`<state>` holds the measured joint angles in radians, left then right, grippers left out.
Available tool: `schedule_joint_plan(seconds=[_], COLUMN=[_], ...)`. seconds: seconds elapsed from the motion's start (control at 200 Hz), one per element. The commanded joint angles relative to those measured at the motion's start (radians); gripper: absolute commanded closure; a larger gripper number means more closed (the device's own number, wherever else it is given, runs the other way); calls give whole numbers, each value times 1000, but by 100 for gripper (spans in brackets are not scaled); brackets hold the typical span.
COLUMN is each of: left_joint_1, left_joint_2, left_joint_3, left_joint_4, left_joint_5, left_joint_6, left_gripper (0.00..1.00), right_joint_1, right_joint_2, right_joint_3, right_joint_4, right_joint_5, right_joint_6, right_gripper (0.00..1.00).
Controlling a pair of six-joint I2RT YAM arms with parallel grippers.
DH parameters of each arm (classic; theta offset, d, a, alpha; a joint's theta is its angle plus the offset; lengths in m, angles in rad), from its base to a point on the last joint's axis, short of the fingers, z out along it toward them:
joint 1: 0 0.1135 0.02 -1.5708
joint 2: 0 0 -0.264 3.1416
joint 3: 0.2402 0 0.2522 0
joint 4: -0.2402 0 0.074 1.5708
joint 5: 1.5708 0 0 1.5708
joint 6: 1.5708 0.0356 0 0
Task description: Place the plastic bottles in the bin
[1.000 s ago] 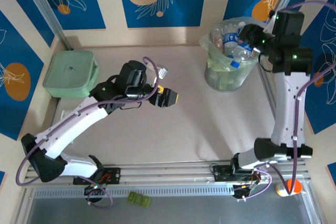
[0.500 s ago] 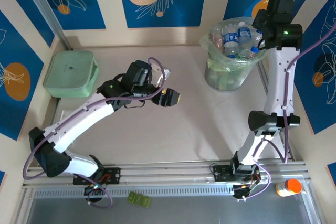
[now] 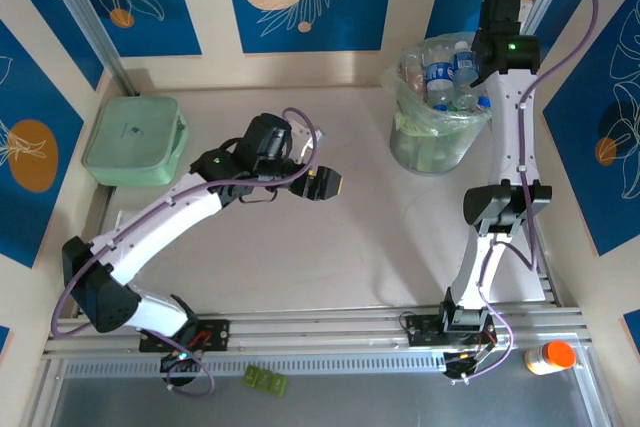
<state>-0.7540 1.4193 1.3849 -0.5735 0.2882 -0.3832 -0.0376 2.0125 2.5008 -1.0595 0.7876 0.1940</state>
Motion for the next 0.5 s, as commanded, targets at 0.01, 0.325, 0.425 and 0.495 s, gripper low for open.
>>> schedule_joint_plan(seconds=[0.01,0.325,0.425,0.495], left_joint_1=[18,28,29,30], left_joint_2=[3,-3,-6,-6], left_joint_3=[10,5,6,6], left_joint_4=[17,29,29,26], left_joint_5=[26,37,41,38], left_joint_6=[12,10,9,10], left_gripper=[11,11,11,11], right_joint_1=[-17,-35,-37,-45], right_joint_2=[20,89,99,100], right_joint_3=[37,51,36,14], right_joint_4=[23,-29,-26,-10], right_joint_5=[29,-131,-153,-169], right_joint_6=[-3,64,90,103], right_gripper=[50,37,33,28])
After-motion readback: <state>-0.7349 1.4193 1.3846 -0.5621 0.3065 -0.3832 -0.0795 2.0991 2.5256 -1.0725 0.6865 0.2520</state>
